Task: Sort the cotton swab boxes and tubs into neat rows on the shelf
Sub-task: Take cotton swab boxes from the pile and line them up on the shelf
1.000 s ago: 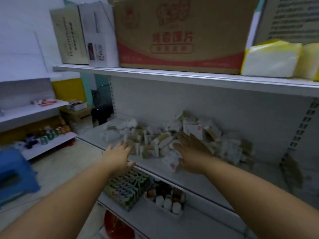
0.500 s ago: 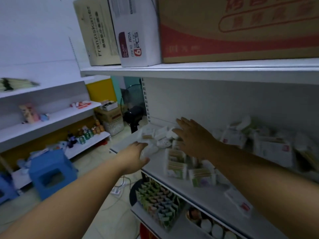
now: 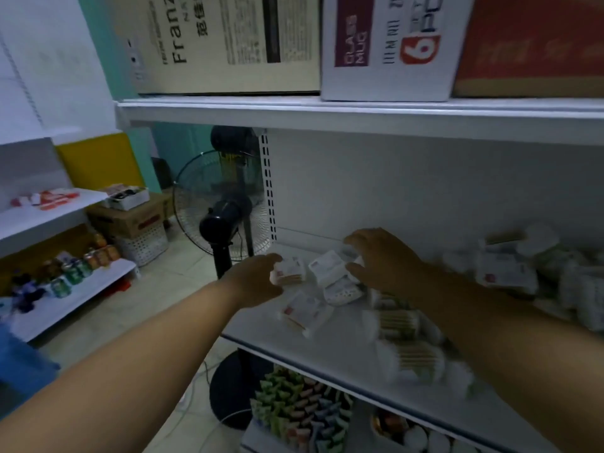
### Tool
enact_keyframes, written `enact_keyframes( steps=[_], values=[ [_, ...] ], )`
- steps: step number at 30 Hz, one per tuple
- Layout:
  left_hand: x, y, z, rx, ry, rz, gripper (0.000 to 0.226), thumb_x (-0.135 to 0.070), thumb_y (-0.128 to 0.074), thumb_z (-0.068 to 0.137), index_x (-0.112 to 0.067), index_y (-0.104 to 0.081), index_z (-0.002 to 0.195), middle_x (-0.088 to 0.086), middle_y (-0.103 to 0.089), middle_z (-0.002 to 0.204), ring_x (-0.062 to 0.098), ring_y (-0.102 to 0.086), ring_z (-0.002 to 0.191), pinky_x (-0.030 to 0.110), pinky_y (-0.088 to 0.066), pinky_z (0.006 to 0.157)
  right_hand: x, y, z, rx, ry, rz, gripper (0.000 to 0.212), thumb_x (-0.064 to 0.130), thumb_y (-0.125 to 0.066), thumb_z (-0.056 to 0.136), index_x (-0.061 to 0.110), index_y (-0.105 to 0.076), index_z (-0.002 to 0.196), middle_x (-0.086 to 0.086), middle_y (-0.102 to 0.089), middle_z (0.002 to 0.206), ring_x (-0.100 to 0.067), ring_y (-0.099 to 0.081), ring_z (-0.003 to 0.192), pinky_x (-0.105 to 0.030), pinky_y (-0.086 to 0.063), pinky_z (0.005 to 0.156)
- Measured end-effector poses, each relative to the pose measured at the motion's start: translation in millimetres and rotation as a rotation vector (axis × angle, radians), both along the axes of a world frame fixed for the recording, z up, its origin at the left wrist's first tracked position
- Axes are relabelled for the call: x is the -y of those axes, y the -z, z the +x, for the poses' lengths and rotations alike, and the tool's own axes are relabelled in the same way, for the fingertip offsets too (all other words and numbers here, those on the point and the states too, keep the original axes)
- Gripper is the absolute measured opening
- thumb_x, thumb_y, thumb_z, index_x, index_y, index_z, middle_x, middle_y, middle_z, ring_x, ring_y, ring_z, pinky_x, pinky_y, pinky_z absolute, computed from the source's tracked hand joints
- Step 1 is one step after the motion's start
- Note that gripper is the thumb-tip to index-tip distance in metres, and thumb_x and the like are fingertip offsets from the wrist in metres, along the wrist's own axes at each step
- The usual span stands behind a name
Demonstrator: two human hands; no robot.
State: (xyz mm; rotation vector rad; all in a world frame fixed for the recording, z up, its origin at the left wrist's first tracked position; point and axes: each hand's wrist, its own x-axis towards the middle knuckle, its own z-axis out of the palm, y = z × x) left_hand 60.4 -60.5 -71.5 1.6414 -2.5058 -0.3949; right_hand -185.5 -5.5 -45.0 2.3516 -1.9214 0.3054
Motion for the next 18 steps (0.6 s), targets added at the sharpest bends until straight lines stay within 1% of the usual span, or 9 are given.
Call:
enact_keyframes(
  steps=[2, 5, 7, 10, 11, 13, 15, 16, 18],
  values=[
    [24.3, 6.9, 9.2, -0.089, -0.018, -0.002, 0.067, -0.038, -0.066, 0.083, -0.024, -0.036, 0.142, 0.001, -0.049, 0.138, 0.019, -0.048, 0.123, 0.028, -0.039, 0.095, 11.2, -0.1, 23.9, -0.023, 0.032, -0.003, 0.049, 0.037, -0.054, 0.090, 0.010, -0.049, 0.131, -0.012, -0.054, 0.130, -0.030, -0.049, 0.114, -0.031, -0.033, 0.097],
    [52.4, 22.4, 10.1, -0.245, -0.081, 0.009, 0.067, -0.046, -0.068, 0.080, -0.017, -0.045, 0.136, 0.007, -0.051, 0.136, 0.025, -0.048, 0.124, 0.033, -0.040, 0.099, 26.2, 8.3, 51.6, -0.129, 0.188, 0.022, 0.054, 0.049, -0.046, 0.091, 0.010, -0.049, 0.128, -0.012, -0.054, 0.127, -0.029, -0.050, 0.113, -0.036, -0.034, 0.100],
    [62.2, 35.9, 4.8, -0.263, -0.123, 0.009, 0.067, -0.056, -0.065, 0.077, -0.014, -0.051, 0.127, 0.011, -0.055, 0.129, 0.028, -0.051, 0.119, 0.035, -0.043, 0.095, 32.8, 17.6, 63.5, -0.192, 0.367, 0.098, 0.065, 0.060, -0.039, 0.090, 0.009, -0.046, 0.128, -0.013, -0.050, 0.132, -0.029, -0.045, 0.121, -0.043, -0.027, 0.107],
    [66.9, 56.8, -3.7, -0.163, -0.233, 0.047, 0.090, -0.073, -0.053, 0.074, -0.011, -0.036, 0.138, 0.017, -0.037, 0.143, 0.035, -0.032, 0.133, 0.046, -0.030, 0.107, 39.6, 30.9, 71.4, -0.259, 0.546, 0.226, 0.079, 0.068, -0.036, 0.086, 0.011, -0.036, 0.141, -0.013, -0.035, 0.147, -0.030, -0.027, 0.136, -0.053, -0.008, 0.114],
    [67.7, 61.8, -5.7, -0.158, -0.253, 0.050, 0.092, -0.074, -0.051, 0.075, -0.011, -0.033, 0.140, 0.017, -0.031, 0.146, 0.037, -0.026, 0.136, 0.049, -0.024, 0.110, 41.4, 33.7, 71.7, -0.264, 0.570, 0.230, 0.080, 0.070, -0.037, 0.085, 0.014, -0.037, 0.142, -0.012, -0.034, 0.148, -0.030, -0.025, 0.138, -0.054, -0.005, 0.114],
    [69.0, 67.3, -8.4, -0.189, -0.261, 0.019, 0.084, -0.070, -0.051, 0.078, -0.012, -0.040, 0.137, 0.017, -0.032, 0.144, 0.036, -0.026, 0.134, 0.049, -0.022, 0.108, 44.1, 37.9, 71.1, -0.255, 0.579, 0.176, 0.077, 0.071, -0.041, 0.082, 0.017, -0.045, 0.137, -0.011, -0.039, 0.144, -0.029, -0.027, 0.136, -0.055, -0.002, 0.113],
    [69.5, 69.1, -9.3, -0.276, -0.275, -0.003, 0.072, -0.064, -0.057, 0.078, -0.017, -0.046, 0.131, 0.014, -0.040, 0.138, 0.034, -0.032, 0.129, 0.046, -0.026, 0.105, 45.7, 40.9, 72.1, -0.234, 0.564, 0.068, 0.071, 0.069, -0.048, 0.080, 0.015, -0.050, 0.127, -0.010, -0.047, 0.135, -0.028, -0.035, 0.130, -0.052, -0.007, 0.112],
    [69.9, 69.4, -9.3, -0.345, -0.291, 0.012, 0.069, -0.061, -0.062, 0.077, -0.020, -0.046, 0.130, 0.012, -0.045, 0.135, 0.033, -0.035, 0.128, 0.046, -0.027, 0.104, 45.8, 41.7, 73.0, -0.223, 0.550, -0.008, 0.065, 0.065, -0.052, 0.079, 0.014, -0.052, 0.120, -0.009, -0.052, 0.128, -0.027, -0.041, 0.123, -0.048, -0.015, 0.110],
    [67.1, 67.2, -7.8, -0.548, -0.313, 0.084, 0.062, -0.050, -0.071, 0.075, -0.027, -0.046, 0.127, 0.007, -0.056, 0.124, 0.030, -0.045, 0.122, 0.045, -0.034, 0.104, 44.6, 40.6, 74.0, -0.142, 0.510, -0.188, 0.046, 0.052, -0.060, 0.078, 0.014, -0.054, 0.104, -0.007, -0.061, 0.108, -0.027, -0.051, 0.106, -0.039, -0.029, 0.092]
  ],
)
